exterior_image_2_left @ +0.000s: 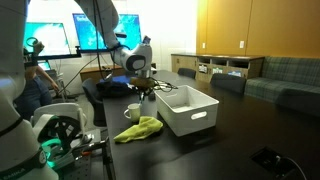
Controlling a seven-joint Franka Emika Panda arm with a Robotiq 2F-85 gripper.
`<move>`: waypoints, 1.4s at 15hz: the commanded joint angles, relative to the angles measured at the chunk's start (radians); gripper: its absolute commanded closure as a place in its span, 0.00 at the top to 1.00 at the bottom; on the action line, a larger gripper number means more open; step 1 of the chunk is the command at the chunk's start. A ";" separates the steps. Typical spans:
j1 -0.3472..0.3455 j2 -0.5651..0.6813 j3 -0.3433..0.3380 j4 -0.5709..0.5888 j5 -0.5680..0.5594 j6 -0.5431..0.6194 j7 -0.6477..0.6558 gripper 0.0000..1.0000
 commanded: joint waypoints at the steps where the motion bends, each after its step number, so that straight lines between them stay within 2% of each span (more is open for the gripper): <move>1: -0.003 0.014 0.029 0.016 0.089 0.075 0.001 0.13; 5: 0.004 0.034 0.047 0.023 0.128 0.146 0.019 0.13; 12: 0.080 0.064 0.027 -0.002 0.051 0.268 0.186 0.13; 16: 0.100 0.064 0.034 -0.009 -0.003 0.269 0.289 0.13; 21: 0.087 0.080 0.058 -0.012 -0.006 0.292 0.323 0.13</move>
